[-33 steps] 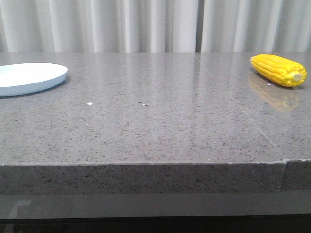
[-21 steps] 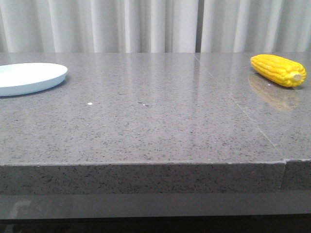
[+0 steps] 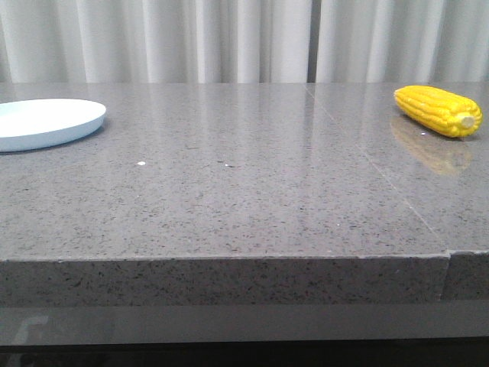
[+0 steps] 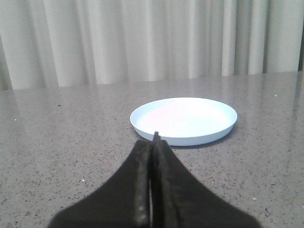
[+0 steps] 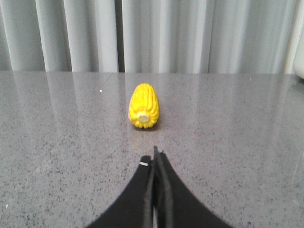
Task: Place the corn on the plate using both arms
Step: 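Move the left gripper forward toward the white plate, opening it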
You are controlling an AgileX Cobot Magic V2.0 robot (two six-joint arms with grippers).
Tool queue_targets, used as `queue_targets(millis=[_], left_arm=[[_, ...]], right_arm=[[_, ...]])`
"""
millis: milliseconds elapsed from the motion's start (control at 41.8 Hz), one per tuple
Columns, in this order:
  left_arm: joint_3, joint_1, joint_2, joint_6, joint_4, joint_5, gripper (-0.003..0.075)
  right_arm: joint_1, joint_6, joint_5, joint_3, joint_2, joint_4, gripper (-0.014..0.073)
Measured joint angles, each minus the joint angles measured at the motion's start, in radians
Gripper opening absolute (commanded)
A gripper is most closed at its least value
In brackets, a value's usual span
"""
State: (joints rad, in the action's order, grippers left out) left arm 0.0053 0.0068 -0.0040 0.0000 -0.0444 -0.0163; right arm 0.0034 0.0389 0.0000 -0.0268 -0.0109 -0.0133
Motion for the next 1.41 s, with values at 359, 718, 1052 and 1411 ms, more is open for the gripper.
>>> queue_targets(millis=[359, 718, 1052, 1411], left_arm=[[-0.201, 0.000, 0.000, 0.000, 0.000, -0.016, -0.0020], [-0.559, 0.000, 0.168, 0.000, 0.000, -0.257, -0.0020], [-0.725, 0.000, 0.447, 0.000, 0.000, -0.476, -0.0020], [-0.715, 0.000, 0.548, 0.000, 0.000, -0.527, -0.0020]], right_arm=[[0.000, 0.000, 0.205, 0.235, 0.000, 0.000, -0.0068], [0.000, 0.000, 0.465, 0.594, 0.224, 0.000, -0.0068], [0.000, 0.000, 0.651, 0.717, 0.471, 0.002, -0.0068], [0.000, 0.000, 0.675, 0.718, 0.575, 0.004, -0.0068]])
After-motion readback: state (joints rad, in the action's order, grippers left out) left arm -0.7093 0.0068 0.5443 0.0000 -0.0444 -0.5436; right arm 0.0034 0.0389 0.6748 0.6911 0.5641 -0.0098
